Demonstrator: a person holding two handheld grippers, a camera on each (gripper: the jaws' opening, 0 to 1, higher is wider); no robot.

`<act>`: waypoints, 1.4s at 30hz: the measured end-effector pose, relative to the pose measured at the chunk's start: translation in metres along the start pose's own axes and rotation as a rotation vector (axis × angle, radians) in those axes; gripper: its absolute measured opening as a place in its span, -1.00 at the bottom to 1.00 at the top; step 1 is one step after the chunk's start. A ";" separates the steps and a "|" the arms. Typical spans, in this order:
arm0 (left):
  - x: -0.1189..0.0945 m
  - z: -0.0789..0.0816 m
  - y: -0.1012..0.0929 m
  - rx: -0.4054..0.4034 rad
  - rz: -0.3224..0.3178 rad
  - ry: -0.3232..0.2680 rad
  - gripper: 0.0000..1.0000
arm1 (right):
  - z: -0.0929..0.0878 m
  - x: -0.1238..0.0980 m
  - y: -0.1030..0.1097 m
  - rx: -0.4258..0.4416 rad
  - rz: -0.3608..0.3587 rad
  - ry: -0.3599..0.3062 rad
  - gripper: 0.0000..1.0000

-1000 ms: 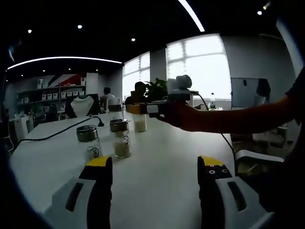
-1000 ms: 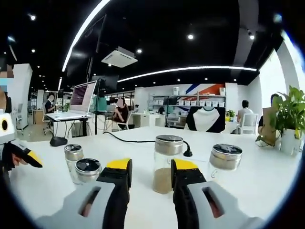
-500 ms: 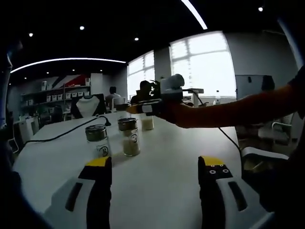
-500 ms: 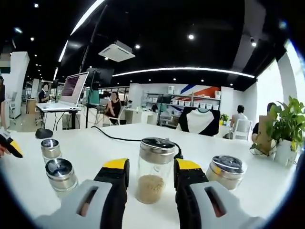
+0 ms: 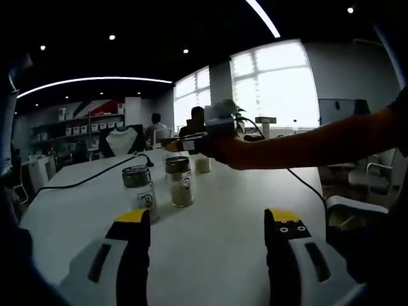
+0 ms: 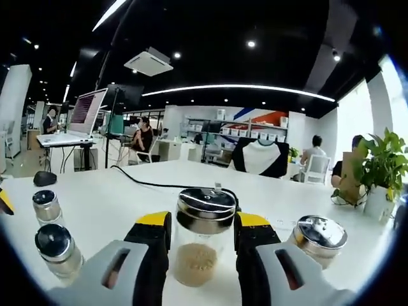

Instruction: Rotate the seasoning bottle until the label or dispensing opening points toward the visible target arrow and the bottle remains upright within the marked orientation range

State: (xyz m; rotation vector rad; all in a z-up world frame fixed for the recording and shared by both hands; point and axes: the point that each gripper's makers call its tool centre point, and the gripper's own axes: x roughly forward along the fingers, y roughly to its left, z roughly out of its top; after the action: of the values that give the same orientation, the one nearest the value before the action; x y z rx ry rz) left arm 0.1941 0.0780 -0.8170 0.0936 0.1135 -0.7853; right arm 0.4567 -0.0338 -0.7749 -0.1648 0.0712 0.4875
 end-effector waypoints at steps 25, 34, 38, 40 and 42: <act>-0.005 0.003 0.008 -0.014 0.002 -0.024 0.50 | 0.017 -0.030 0.014 0.072 0.104 -0.056 -0.31; -0.002 0.005 0.003 -0.016 -0.007 -0.034 0.51 | 0.024 -0.065 0.019 0.131 0.162 -0.093 -0.31; 0.002 0.007 -0.004 -0.033 -0.029 -0.053 0.51 | 0.027 -0.088 0.030 0.114 0.212 -0.117 -0.31; 0.004 0.006 -0.008 -0.028 -0.036 -0.050 0.52 | 0.027 -0.098 0.035 0.091 0.219 -0.123 -0.31; 0.005 0.007 -0.011 -0.022 -0.044 -0.055 0.52 | 0.027 -0.111 0.041 0.082 0.222 -0.129 -0.31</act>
State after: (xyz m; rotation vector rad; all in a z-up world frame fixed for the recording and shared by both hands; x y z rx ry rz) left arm 0.1904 0.0661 -0.8107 0.0482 0.0720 -0.8299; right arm 0.3402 -0.0451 -0.7425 -0.0445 -0.0176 0.7147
